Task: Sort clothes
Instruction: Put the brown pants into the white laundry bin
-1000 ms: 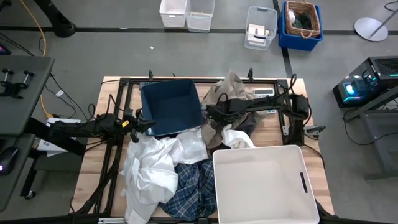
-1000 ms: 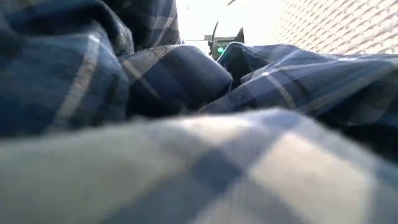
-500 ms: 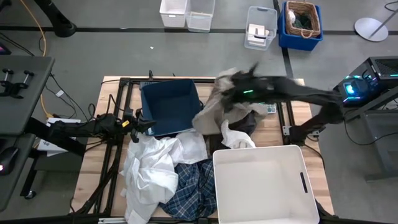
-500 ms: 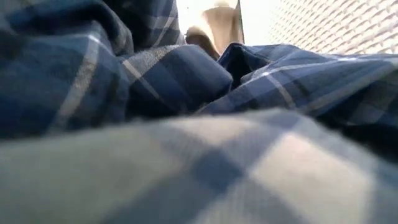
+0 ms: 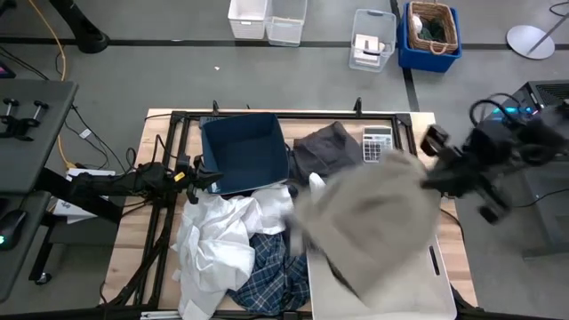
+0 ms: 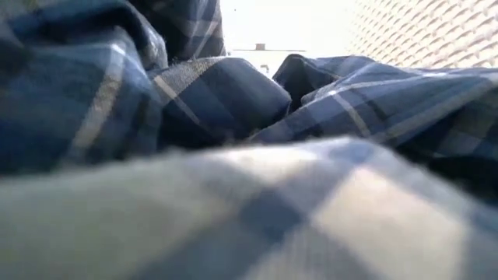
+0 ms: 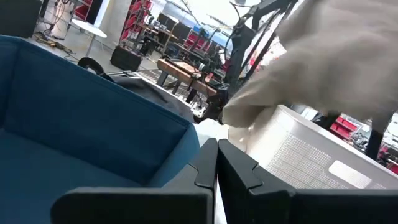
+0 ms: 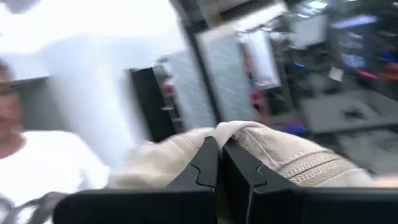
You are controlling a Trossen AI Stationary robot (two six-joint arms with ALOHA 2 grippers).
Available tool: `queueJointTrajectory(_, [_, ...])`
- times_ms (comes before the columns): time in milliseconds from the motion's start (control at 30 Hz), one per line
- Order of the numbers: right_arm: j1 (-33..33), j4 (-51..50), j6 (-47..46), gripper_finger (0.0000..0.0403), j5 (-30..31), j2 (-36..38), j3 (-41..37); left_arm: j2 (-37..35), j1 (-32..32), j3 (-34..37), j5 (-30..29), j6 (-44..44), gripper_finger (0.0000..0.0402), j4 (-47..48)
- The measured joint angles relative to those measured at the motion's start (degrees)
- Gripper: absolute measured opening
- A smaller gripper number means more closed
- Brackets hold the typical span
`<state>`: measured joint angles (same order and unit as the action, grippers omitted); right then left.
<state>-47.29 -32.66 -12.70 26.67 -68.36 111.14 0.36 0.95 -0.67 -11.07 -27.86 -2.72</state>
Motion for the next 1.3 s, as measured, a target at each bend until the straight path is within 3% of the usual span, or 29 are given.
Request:
queueJointTrajectory(100, [-9.32,-2.27,2.0,0.0,7.69,-1.17,0.31,0.0,0.01,0.0,0.0,0.0,0.0001,0.0])
queueJointTrajectory(200, [-16.07,-9.37,-3.38,0.0,15.71,-2.24,0.17,0.0,0.02,0.0,0.0,0.0,0.0001,0.0])
queueJointTrajectory(333, [-20.74,-29.03,-26.39,0.0,26.46,-2.55,0.3,0.0,0.02,0.0,0.0,0.0,0.0001,0.0])
queueJointTrajectory(433, [-20.94,-51.29,-49.44,0.0,28.49,-3.79,-0.62,0.0,0.01,0.0,0.0,0.0,0.0001,0.0])
queueJointTrajectory(500, [-20.04,-57.93,-60.45,0.0,24.74,-4.26,-3.33,0.0,0.0,0.0,0.0,0.0,0.0001,0.0])
queueJointTrajectory(633, [-17.41,-42.21,-53.16,0.0,14.52,-2.9,-15.04,0.0,0.01,0.0,0.0,0.0,0.0001,0.04])
queueJointTrajectory(800, [-14.7,-24.4,-49.22,0.0,-3.48,-3.37,-29.3,0.0,0.02,0.0,0.0,-0.01,0.0,0.02])
queueJointTrajectory(900, [-13.35,-17.24,-54.16,0.0,-8.82,-3.37,-37.29,0.0,0.01,0.0,0.01,0.0,0.0,0.03])
queueJointTrajectory(1033, [-10.77,-7.38,-67.29,0.0014,-13.28,-3.69,-45.58,0.0,0.01,0.0,0.0,0.0,0.0,0.02])
queueJointTrajectory(1167, [-8.11,0.02,-73.78,0.0063,-21.18,-6.98,-46.99,0.0,0.0,0.0,0.0,0.0,0.0,0.0])
queueJointTrajectory(1300, [-5.78,1.78,-73.46,0.0128,-25.47,-11.5,-40.57,0.0,0.02,0.0,0.0,0.0,0.0,0.02])
